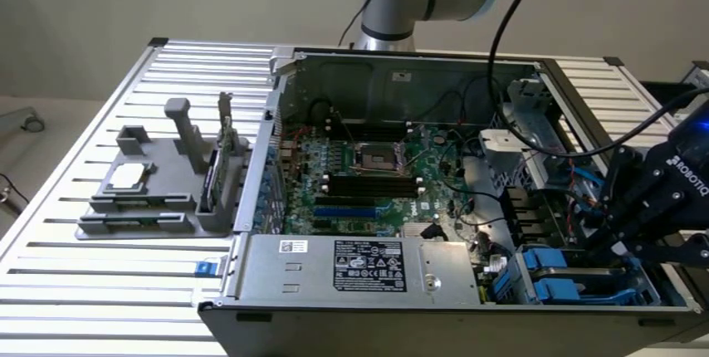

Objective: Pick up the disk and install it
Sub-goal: 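Insert the first disk wire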

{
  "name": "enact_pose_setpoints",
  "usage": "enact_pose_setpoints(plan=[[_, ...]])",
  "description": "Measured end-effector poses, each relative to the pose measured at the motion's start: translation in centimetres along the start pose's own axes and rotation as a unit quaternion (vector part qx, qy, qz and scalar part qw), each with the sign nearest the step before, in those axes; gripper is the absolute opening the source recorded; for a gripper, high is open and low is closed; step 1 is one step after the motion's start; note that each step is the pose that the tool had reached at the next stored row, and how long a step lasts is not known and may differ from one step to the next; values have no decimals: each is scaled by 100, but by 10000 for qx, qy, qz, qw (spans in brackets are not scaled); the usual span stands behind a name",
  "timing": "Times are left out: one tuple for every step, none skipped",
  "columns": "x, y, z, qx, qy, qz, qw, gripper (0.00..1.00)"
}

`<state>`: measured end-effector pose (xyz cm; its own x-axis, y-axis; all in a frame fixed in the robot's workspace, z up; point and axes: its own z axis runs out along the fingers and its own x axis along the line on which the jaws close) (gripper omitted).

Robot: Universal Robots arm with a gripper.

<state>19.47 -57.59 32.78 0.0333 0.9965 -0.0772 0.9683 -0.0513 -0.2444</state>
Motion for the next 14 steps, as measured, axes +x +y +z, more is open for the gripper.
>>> enact_pose_setpoints(plan=[[0, 2, 0, 7, 0, -1, 10000, 16], [-1, 2, -2, 10, -2, -1, 10000, 16], [-2, 2, -5, 17, -2, -2, 10000, 18], [-3, 0, -13, 24, 1, -4, 10000, 18], [-4, -6, -33, 31, 0, -3, 10000, 24], [-6, -13, -62, 40, -2, -3, 10000, 30], [-8, -20, -89, 49, -1, -4, 10000, 30], [-10, -28, -119, 58, -2, -5, 10000, 37], [-13, -35, -147, 66, -3, -5, 10000, 37], [-15, -42, -175, 74, -3, -6, 10000, 37], [-17, -49, -204, 82, -3, -6, 10000, 37], [-20, -57, -234, 90, -4, -7, 10000, 37], [-22, -65, -265, 98, -4, -7, 10000, 37], [-25, -73, -298, 107, -5, -8, 9999, 37]])
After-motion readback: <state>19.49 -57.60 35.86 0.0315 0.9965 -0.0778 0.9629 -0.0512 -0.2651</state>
